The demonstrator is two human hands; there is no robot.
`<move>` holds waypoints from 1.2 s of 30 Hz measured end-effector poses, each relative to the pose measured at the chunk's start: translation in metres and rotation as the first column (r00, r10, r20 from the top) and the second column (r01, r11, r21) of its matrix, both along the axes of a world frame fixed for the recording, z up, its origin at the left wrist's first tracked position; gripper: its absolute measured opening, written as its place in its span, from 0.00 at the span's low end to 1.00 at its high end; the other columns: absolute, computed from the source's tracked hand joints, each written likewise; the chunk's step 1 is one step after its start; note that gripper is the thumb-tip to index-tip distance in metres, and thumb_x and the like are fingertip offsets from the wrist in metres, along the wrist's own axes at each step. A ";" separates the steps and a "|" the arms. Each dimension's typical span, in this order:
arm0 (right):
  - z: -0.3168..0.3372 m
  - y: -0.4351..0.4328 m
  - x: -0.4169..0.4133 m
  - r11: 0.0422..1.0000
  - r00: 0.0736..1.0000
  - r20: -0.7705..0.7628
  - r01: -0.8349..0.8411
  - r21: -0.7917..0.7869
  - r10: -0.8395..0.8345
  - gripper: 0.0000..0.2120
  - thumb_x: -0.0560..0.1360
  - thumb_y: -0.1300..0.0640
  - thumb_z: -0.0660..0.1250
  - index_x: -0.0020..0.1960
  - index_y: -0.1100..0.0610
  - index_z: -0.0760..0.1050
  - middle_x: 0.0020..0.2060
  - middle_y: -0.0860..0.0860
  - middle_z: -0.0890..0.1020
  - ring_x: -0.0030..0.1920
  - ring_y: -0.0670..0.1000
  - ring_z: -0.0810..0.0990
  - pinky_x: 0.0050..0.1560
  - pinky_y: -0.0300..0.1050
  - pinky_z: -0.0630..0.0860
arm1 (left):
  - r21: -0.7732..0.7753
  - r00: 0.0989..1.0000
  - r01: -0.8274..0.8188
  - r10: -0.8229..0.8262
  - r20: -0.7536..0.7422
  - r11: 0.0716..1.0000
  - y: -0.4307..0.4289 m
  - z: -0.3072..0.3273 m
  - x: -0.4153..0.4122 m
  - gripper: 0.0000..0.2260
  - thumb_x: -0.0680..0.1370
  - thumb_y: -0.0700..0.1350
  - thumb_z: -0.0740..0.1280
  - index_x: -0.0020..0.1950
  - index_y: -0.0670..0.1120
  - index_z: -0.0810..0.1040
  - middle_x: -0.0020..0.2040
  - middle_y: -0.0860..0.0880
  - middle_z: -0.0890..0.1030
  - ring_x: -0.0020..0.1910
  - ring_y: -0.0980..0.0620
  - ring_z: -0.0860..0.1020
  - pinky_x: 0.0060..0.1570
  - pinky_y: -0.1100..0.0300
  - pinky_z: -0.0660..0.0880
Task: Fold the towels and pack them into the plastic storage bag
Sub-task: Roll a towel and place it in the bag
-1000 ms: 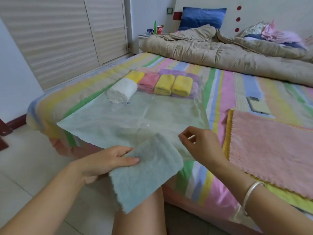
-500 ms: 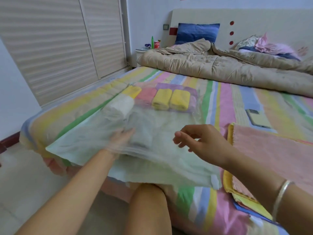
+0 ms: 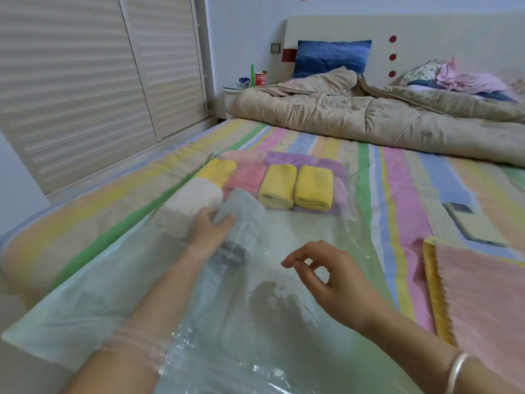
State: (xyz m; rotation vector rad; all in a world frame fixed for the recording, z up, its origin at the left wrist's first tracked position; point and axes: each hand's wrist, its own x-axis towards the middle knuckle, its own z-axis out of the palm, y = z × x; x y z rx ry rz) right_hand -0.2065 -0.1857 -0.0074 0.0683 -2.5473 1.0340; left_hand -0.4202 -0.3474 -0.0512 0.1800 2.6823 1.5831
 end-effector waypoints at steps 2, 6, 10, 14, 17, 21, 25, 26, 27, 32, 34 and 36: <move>-0.005 0.000 -0.004 1.000 0.999 -0.050 -0.019 -0.001 0.019 0.10 0.76 0.58 0.63 0.47 0.46 0.81 0.45 0.36 0.80 0.46 0.41 0.77 0.46 0.28 0.70 | -0.127 0.995 -0.002 -0.010 -0.099 0.992 0.006 -0.001 -0.007 0.21 0.75 0.54 0.69 0.62 0.43 0.74 0.57 0.45 0.80 0.55 0.43 0.79 0.55 0.51 0.75; -0.018 0.002 -0.010 1.000 0.998 -0.068 -0.011 -0.010 0.010 0.10 0.75 0.58 0.63 0.46 0.46 0.80 0.45 0.35 0.80 0.46 0.42 0.78 0.45 0.28 0.70 | -0.438 0.915 -0.115 -0.076 -0.395 0.891 0.004 -0.004 -0.003 0.16 0.78 0.49 0.63 0.62 0.42 0.73 0.57 0.42 0.78 0.58 0.40 0.75 0.53 0.48 0.72; -0.026 0.003 -0.016 1.000 0.996 -0.086 0.023 0.001 -0.023 0.09 0.75 0.57 0.63 0.46 0.46 0.80 0.44 0.34 0.78 0.45 0.43 0.77 0.45 0.31 0.71 | -0.580 0.698 -0.095 -0.361 -0.618 0.809 0.007 -0.011 0.019 0.19 0.75 0.49 0.56 0.59 0.40 0.76 0.56 0.40 0.78 0.56 0.38 0.75 0.55 0.46 0.73; -0.035 0.011 -0.028 0.980 0.987 -0.126 0.115 0.160 -0.096 0.12 0.76 0.50 0.60 0.55 0.47 0.79 0.53 0.39 0.80 0.58 0.45 0.75 0.57 0.42 0.73 | -0.790 0.677 0.005 -0.584 -0.448 0.613 0.012 -0.033 0.027 0.29 0.72 0.59 0.58 0.66 0.43 0.76 0.65 0.42 0.77 0.64 0.41 0.74 0.64 0.46 0.70; -0.043 0.028 -0.041 0.880 0.957 0.088 0.215 0.424 -0.276 0.32 0.74 0.36 0.45 0.74 0.46 0.63 0.74 0.48 0.64 0.76 0.52 0.56 0.75 0.53 0.53 | -0.804 0.770 0.023 -0.523 -0.365 0.595 0.020 -0.036 0.013 0.28 0.71 0.56 0.55 0.63 0.42 0.78 0.62 0.42 0.79 0.60 0.42 0.78 0.59 0.47 0.74; -0.060 0.042 -0.048 0.829 0.853 0.348 0.158 0.537 -0.388 0.44 0.64 0.32 0.27 0.78 0.45 0.41 0.78 0.50 0.41 0.77 0.52 0.35 0.75 0.49 0.33 | -0.802 0.777 0.081 -0.541 -0.322 0.592 0.033 -0.033 -0.012 0.28 0.67 0.52 0.54 0.61 0.42 0.79 0.58 0.42 0.81 0.56 0.43 0.80 0.54 0.49 0.77; -0.068 0.041 -0.049 0.821 0.843 0.350 0.171 0.545 -0.409 0.45 0.64 0.32 0.27 0.79 0.46 0.42 0.78 0.51 0.42 0.77 0.52 0.36 0.75 0.49 0.33 | -0.841 0.745 0.061 -0.585 -0.321 0.538 0.037 -0.046 -0.039 0.26 0.64 0.48 0.61 0.60 0.42 0.81 0.58 0.42 0.82 0.54 0.43 0.82 0.51 0.50 0.78; -0.069 0.040 -0.050 0.821 0.843 0.348 0.175 0.543 -0.410 0.45 0.65 0.32 0.28 0.79 0.46 0.43 0.78 0.51 0.42 0.77 0.52 0.36 0.75 0.49 0.34 | -0.847 0.744 0.044 -0.583 -0.327 0.530 0.037 -0.049 -0.044 0.25 0.65 0.48 0.59 0.59 0.42 0.81 0.57 0.43 0.82 0.53 0.44 0.82 0.50 0.50 0.78; -0.070 0.041 -0.051 0.822 0.844 0.347 0.175 0.542 -0.409 0.44 0.65 0.32 0.28 0.79 0.46 0.43 0.78 0.50 0.42 0.77 0.52 0.36 0.76 0.49 0.34 | -0.848 0.743 0.026 -0.578 -0.338 0.529 0.037 -0.052 -0.048 0.25 0.66 0.48 0.58 0.58 0.43 0.82 0.57 0.43 0.83 0.53 0.44 0.82 0.49 0.51 0.78; -0.061 0.044 -0.042 0.876 0.875 0.336 0.175 0.449 -0.347 0.30 0.80 0.38 0.47 0.78 0.46 0.47 0.79 0.48 0.45 0.78 0.49 0.39 0.76 0.46 0.39 | -0.779 0.774 0.022 -0.504 -0.383 0.626 0.032 -0.051 -0.021 0.26 0.68 0.51 0.59 0.62 0.41 0.79 0.61 0.41 0.80 0.59 0.40 0.79 0.56 0.47 0.74; -0.052 0.044 -0.030 0.903 0.906 0.287 0.189 0.386 -0.312 0.28 0.81 0.43 0.53 0.78 0.46 0.50 0.78 0.46 0.49 0.78 0.47 0.42 0.76 0.44 0.43 | -0.711 0.774 0.017 -0.459 -0.435 0.703 0.022 -0.052 0.014 0.28 0.71 0.52 0.58 0.66 0.40 0.76 0.66 0.38 0.76 0.65 0.39 0.74 0.63 0.44 0.70; -0.043 0.044 -0.013 0.917 0.928 0.235 0.199 0.345 -0.290 0.27 0.81 0.46 0.57 0.77 0.46 0.54 0.78 0.46 0.53 0.78 0.47 0.45 0.75 0.42 0.46 | -0.619 0.790 0.063 -0.418 -0.448 0.783 0.010 -0.051 0.066 0.27 0.73 0.51 0.57 0.69 0.39 0.73 0.70 0.38 0.71 0.70 0.39 0.70 0.68 0.44 0.62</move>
